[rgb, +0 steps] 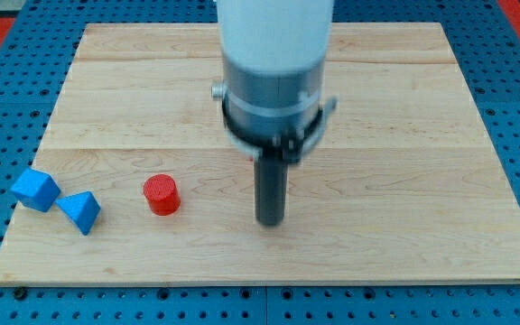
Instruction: Move the red circle below the red star
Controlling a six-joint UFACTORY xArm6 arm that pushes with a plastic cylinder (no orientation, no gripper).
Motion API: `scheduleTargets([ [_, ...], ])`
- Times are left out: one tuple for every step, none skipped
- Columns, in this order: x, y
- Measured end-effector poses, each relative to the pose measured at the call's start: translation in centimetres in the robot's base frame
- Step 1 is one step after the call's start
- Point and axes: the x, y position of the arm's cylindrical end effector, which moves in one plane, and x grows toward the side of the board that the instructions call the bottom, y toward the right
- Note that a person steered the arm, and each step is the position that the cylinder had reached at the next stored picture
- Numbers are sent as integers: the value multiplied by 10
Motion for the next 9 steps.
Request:
scheduleTargets([
  [22, -102],
  [-25, -153],
  [-74, -140],
  [-68, -93],
  [-42, -121],
  [-38, -76],
  [-55, -31],
  [-28, -27],
  [-22, 8],
])
